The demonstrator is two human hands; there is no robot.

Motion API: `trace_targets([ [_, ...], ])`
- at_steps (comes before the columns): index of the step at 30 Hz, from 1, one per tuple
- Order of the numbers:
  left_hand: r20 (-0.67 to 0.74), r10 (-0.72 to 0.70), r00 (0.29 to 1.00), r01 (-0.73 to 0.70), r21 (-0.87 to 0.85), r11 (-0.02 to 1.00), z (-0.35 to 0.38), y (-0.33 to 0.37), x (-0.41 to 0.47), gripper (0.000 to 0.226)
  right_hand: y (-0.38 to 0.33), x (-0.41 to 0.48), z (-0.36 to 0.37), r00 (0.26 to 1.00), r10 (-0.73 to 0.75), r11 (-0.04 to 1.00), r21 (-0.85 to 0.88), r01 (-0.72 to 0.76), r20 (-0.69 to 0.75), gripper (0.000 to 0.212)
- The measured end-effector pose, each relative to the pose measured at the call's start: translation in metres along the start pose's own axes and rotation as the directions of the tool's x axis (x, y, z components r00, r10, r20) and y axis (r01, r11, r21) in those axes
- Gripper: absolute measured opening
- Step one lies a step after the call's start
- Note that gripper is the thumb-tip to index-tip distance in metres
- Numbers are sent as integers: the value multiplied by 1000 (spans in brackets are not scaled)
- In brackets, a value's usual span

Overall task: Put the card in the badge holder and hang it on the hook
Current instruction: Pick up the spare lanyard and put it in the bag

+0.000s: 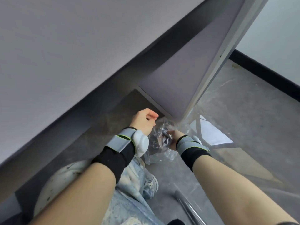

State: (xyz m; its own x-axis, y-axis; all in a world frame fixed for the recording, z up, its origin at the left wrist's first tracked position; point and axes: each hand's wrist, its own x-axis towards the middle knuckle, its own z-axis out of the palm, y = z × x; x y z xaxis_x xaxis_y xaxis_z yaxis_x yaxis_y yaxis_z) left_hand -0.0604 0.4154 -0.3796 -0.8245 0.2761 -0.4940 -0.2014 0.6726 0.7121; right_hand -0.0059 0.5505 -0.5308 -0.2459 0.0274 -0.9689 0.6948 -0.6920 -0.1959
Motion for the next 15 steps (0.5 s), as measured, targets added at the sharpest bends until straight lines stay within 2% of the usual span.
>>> trace_targets([
  [3, 20, -6, 1000, 6, -14, 1000, 3, -4, 4, 38, 6, 27, -10, 995, 57, 989, 139, -45, -84, 29],
  [5, 19, -6, 1000, 6, -24, 1000, 3, -5, 4, 39, 9, 59, -21, 991, 35, 986, 166, -13, -126, 36],
  [6, 21, -5, 1000, 6, -29, 1000, 5, -5, 5, 39, 10, 71, -26, 997, 21, 978, 208, -6, -68, 36],
  [8, 19, -2, 1000, 2, -36, 999, 5, -4, 6, 39, 7, 66, -26, 998, 32, 987, 159, -22, -60, 34],
  [12, 24, -13, 1000, 14, -43, 999, 6, -3, 6, 38, 4, 38, -22, 980, 185, 952, 262, -159, -78, 18],
  [14, 33, -22, 999, 23, -37, 999, 6, -3, 5, 38, 2, 31, -24, 983, 168, 964, 221, -148, -74, 10],
  [15, 34, -26, 999, 27, -37, 999, 5, -3, 5, 38, 2, 24, -23, 994, 100, 977, 192, -89, -49, 9],
])
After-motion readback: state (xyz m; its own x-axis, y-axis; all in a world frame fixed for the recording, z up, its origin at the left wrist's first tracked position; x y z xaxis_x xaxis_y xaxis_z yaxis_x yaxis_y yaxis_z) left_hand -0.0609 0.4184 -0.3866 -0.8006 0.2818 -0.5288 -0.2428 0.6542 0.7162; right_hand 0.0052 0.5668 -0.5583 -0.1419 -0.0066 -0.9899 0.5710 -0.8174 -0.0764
